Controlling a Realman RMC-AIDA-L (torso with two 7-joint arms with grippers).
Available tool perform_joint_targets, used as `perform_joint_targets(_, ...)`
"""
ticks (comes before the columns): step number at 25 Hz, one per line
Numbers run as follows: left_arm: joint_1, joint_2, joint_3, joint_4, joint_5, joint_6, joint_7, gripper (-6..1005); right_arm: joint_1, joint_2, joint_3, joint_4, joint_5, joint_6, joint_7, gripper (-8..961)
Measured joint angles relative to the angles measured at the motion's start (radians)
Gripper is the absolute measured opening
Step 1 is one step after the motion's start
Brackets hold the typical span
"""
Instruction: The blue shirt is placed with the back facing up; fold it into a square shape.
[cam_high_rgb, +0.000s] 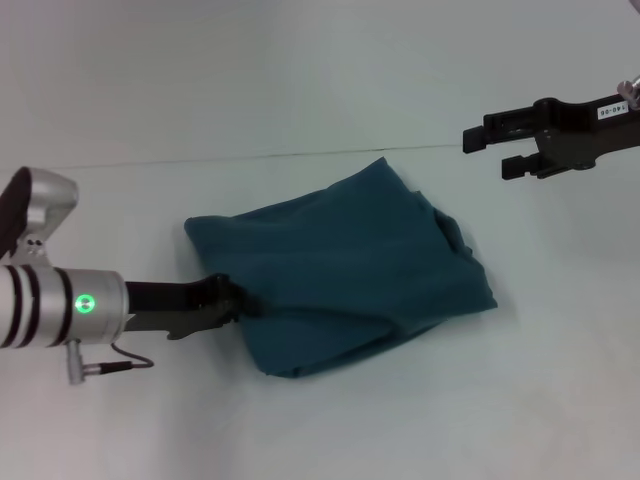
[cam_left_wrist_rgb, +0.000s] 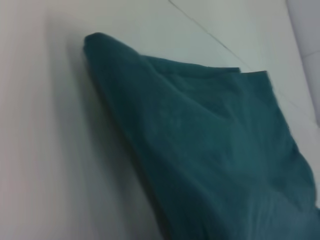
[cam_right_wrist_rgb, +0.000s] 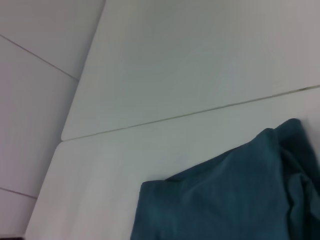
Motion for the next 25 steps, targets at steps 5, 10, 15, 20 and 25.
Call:
perform_joint_targets(5, 0.059, 0.011, -0.006, 0.069, 0.001, 0.111, -0.011, 123, -0.004, 0.003, 0.010, 0.013, 0.000, -0.001, 0.000, 924)
perform_joint_targets(10, 0.114, 0.020, -0.053, 0.117, 0.006, 0.223, -0.002, 124, -0.010, 0.006, 0.022, 0.014, 0.000, 0.000, 0.000, 924)
perform_joint_targets(15, 0.141, 0.047, -0.072, 0.146, 0.012, 0.239, 0.000, 123, -0.012, 0.008, 0.027, 0.023, 0.000, 0.006, -0.002, 924)
perform_joint_targets(20, 0.099, 0.081, -0.106, 0.119, 0.103, 0.220, 0.020, 121, -0.008, 0.009, 0.027, 0.025, 0.000, 0.006, -0.008, 924)
perform_joint_targets(25, 0.063, 0.097, -0.123, 0.082, 0.171, 0.187, 0.030, 125, -0.007, 0.010, 0.027, 0.025, 0.000, 0.004, -0.009, 924)
